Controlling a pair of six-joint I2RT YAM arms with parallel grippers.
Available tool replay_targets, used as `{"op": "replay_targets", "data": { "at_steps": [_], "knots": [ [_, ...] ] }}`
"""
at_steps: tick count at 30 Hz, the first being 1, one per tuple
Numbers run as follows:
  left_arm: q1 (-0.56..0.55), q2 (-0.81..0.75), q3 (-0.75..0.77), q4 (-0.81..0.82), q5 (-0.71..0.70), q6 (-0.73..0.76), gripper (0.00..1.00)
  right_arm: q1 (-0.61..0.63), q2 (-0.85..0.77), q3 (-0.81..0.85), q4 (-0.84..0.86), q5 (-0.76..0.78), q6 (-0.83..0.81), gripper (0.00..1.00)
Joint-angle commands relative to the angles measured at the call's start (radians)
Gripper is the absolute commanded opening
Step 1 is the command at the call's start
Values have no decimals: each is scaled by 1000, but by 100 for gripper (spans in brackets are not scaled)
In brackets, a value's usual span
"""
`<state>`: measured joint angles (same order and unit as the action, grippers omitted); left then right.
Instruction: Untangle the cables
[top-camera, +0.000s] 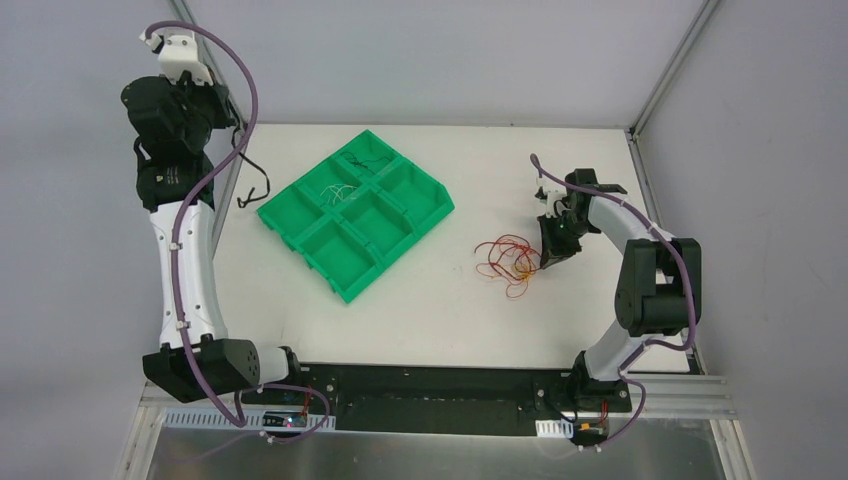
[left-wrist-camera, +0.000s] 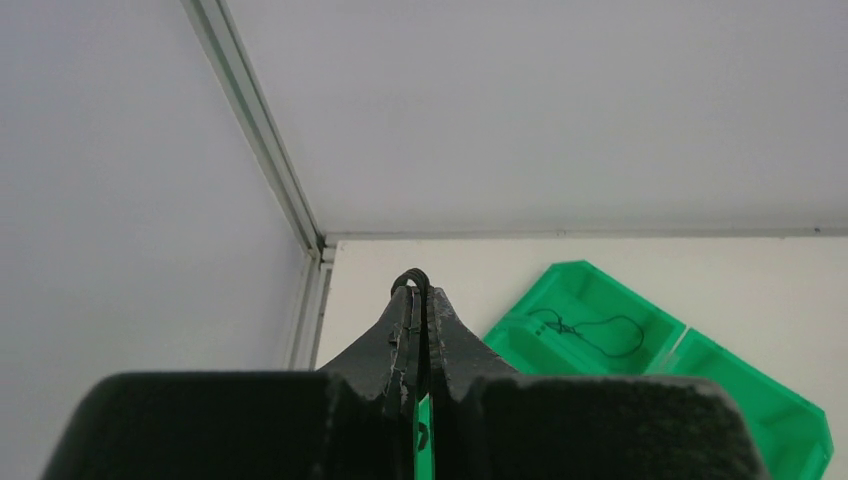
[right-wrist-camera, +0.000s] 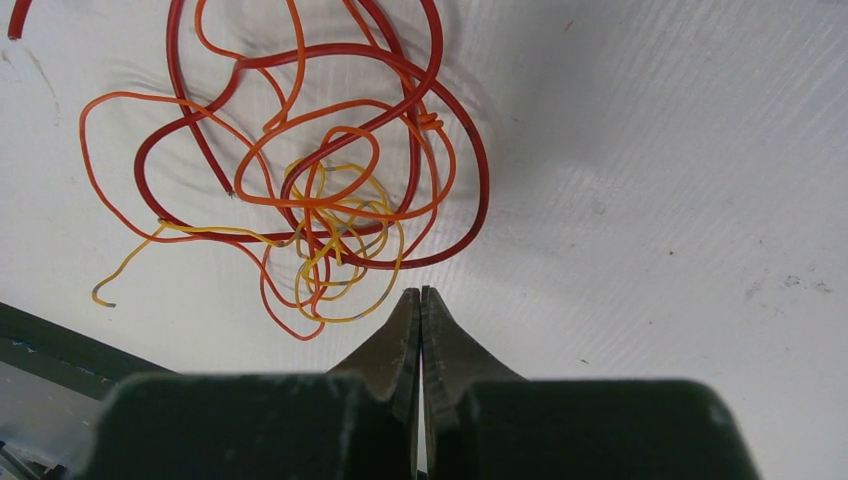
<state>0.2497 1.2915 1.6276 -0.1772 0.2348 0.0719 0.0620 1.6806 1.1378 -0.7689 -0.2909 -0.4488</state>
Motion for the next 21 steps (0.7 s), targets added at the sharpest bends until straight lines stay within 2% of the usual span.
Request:
{"op": "replay_targets", "data": {
  "at_steps": [1,5,8,15,21],
  "knots": [
    [11,-32,-97,26,99,3,0,-7,3,19,-29,-23,-6,0],
    [11,-61,-169,54,211,-32,0,-8,5,13,-29,-24,-5,0],
    [9,-83,-168,85,284,-67,0,-10,7,12,-29,-24,-5,0],
    [10,-73,-24,64,264,-119,0,-10,15,31,-33,-36,6,0],
    [10,-82,0,38,267,-115,0,-10,10,31,-35,-39,7,0]
  ]
}}
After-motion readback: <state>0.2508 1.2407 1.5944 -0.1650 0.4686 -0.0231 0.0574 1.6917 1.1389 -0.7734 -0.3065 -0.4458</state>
